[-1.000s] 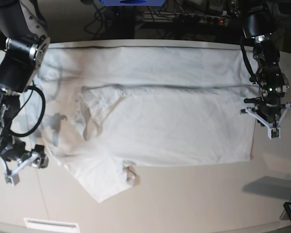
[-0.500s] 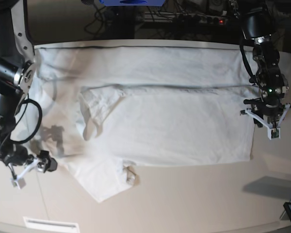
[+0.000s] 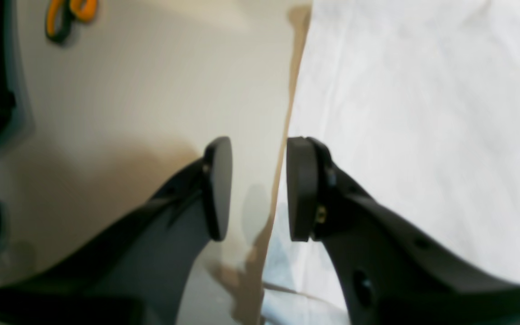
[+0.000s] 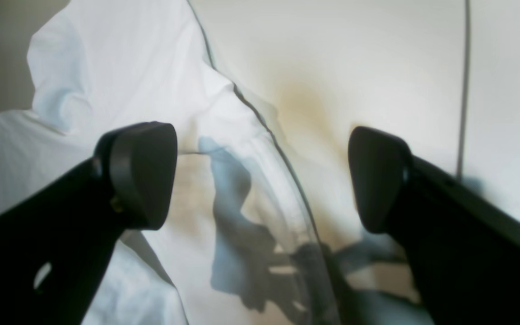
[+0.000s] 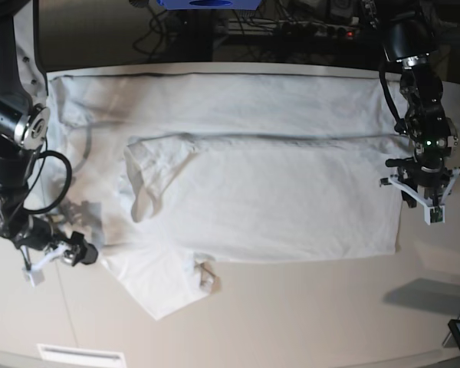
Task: Fold the T-shirt properly
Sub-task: 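Lower the right gripper onto the shirt side edge near the hem and grasp, then move the left gripper along the opposite side edge and grasp it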
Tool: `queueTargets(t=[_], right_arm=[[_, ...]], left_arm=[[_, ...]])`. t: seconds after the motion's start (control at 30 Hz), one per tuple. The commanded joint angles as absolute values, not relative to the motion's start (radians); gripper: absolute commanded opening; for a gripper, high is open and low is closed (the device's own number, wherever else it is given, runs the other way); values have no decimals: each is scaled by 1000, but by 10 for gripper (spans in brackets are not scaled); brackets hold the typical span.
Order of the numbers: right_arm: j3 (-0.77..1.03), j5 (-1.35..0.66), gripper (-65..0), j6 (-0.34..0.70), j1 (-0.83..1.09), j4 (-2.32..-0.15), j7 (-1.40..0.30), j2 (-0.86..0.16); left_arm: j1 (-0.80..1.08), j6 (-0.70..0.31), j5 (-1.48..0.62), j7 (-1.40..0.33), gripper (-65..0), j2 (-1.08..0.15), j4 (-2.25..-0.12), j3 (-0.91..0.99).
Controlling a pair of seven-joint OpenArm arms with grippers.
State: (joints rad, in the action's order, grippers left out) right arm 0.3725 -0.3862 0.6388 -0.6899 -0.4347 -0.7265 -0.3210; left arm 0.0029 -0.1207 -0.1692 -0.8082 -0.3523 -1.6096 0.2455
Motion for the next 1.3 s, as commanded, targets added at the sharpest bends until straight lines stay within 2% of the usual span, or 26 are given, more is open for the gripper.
queueTargets(t=[0.0, 0.17, 0.27, 0.37, 0.8, 0.87, 1.17, 1.2, 1.27], right_arm=[[371, -383, -81, 638, -714, -440, -740, -331], [372, -383, -89, 636, -682, -447, -748, -312], [372, -383, -147, 636, -667, -450, -777, -309], [371, -383, -174, 638, -664, -450, -779, -289], [371, -383, -176, 636, -651, -450, -789, -288], [371, -383, -192, 636, -651, -450, -788, -288], [371, -383, -525, 636, -653, -450, -788, -283], [371, -383, -559, 636, -653, -450, -788, -283], [371, -383, -596, 636, -653, -450, -788, -283]], left_arm=[[-12, -114, -168, -786, -445, -371, -1632, 251], [-22, -114, -165, -786, -445, -374, -1603, 251], [-22, -114, -168, -786, -442, -377, -1583, 251], [-30, -114, -168, -786, -442, -377, -1564, 252], [-120, -117, -168, -786, -440, -378, -1432, 355], [-133, -117, -168, -786, -440, -378, -1417, 357], [-249, -117, -170, -791, -432, -378, -1270, 346], [-262, -119, -170, -791, -411, -378, -1254, 346], [-283, -119, -170, -791, -326, -378, -1222, 344]])
